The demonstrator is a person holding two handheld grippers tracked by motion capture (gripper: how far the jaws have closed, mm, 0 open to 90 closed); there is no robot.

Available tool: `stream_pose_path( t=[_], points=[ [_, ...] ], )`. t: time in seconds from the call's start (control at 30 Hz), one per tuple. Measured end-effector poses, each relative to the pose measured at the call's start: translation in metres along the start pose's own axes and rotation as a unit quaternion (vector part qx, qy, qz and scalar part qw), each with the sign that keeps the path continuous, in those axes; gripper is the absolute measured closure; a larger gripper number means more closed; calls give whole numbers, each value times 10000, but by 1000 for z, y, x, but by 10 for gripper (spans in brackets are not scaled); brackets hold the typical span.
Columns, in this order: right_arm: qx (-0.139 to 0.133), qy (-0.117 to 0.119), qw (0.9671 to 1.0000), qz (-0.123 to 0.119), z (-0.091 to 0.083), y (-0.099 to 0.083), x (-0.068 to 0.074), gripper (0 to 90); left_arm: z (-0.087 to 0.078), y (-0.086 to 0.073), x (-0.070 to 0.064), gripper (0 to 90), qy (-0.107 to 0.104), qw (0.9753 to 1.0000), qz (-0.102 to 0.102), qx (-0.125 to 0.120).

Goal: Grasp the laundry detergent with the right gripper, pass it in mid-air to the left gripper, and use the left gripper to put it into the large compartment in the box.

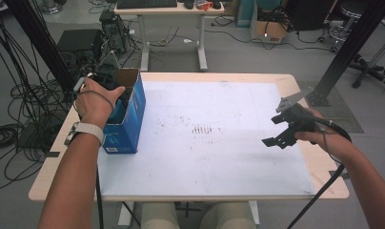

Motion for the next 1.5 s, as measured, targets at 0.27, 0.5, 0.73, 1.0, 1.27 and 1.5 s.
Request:
stream_pose_path(
  t=[0.27, 0.5, 0.73, 1.0, 1.27, 1.5],
  points=[
    [9, -26, 10000, -25, -3, 1, 0, 58, -13, -1, 4, 91, -21, 9997, -105, -231],
    [6, -59, 10000, -39, -6, 5, 0, 58, -33, -3, 4, 83, -195, 9988, 140, -422],
    [14, -98, 9999, -50, -13, 12, -2, 58, -59, -6, -5, 74, -490, 9950, 609, -626],
    [81, -149, 9999, -26, -19, 22, -4, 58, -86, -9, -28, 78, -708, 9865, 1229, -814],
    [195, -243, 9995, 21, -27, 37, -9, 56, -97, -16, -61, 84, -920, 9712, 2055, -779],
    [214, -247, 9995, 32, -31, 50, -15, 54, -99, -26, -89, 88, -1084, 9538, 2705, -733]
  ],
)
Point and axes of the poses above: each handheld gripper's, and its own axes: z roughly forward along the jaws, y roughly out of its top, x roughly to its left, the point moved 1 cm from there along z, roughly forward along the jaws, and after that the axes turned 4 degrees about -z, right-handed, at the moved point
